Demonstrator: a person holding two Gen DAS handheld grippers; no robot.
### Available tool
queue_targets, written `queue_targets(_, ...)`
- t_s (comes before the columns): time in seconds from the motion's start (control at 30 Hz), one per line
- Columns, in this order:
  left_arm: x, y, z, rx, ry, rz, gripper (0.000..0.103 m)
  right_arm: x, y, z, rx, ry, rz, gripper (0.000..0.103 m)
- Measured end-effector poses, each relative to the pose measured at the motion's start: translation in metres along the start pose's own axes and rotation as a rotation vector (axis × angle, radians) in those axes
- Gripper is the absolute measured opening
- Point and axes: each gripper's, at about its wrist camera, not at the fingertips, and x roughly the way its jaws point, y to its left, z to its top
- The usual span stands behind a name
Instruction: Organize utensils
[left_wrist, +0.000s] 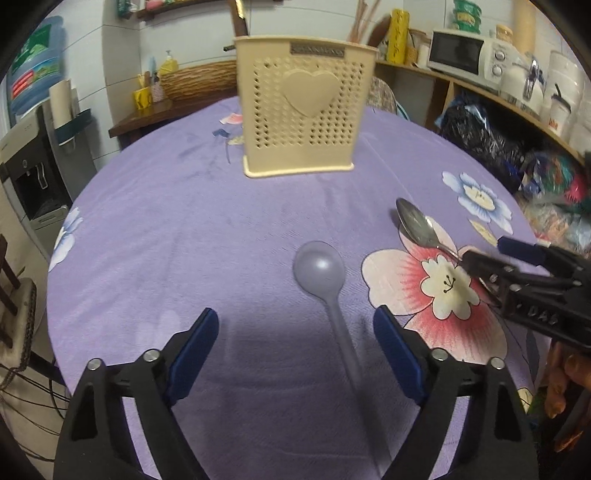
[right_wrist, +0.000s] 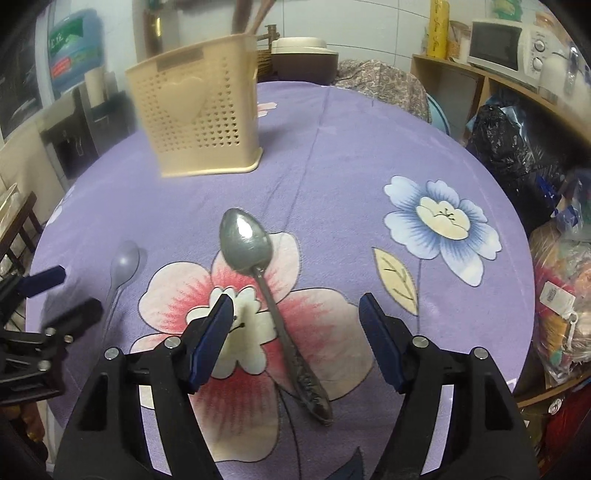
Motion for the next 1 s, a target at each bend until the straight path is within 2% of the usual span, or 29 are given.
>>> queue_targets(0.1,0.012,-0.005,0.004,-0.006,0.028,-0.004,0.073,-0.002,-0.008,-0.001,0.023,-0.004,0.009,0.071)
queue_targets(0.37,0.024,-0.017,0.016,0.001,0.031,0.033,0.057,0.001,-0.01,-0.003,0.03,0.003,0.012,0.071)
queue_targets(0.47,0.027,-0.018,0.021,0.002,0.028,0.033,0.037,0.004,-0.011,-0.003,0.026,0.006,0.015,0.071)
queue_targets(0.57,0.03,-0.014,0.026,-0.015,0.026,0.007,0.036,0.005,-0.009,0.0,0.009,0.005,0.027,0.071)
queue_targets(0.67,0.026,-0.01,0.031,-0.023,0.015,-0.019,0.036,0.007,-0.008,0.005,-0.016,0.004,0.081,0.071)
queue_targets(0.83,0.001,0.005,0.045,-0.053,-0.063,-0.056,0.036,0.019,0.006,0.021,-0.089,0.035,0.201,0.071)
queue_targets(1.0,-0.035,0.019,0.062,-0.068,-0.164,-0.089,0.036,0.039,0.022,0.037,-0.194,0.083,0.205,0.072)
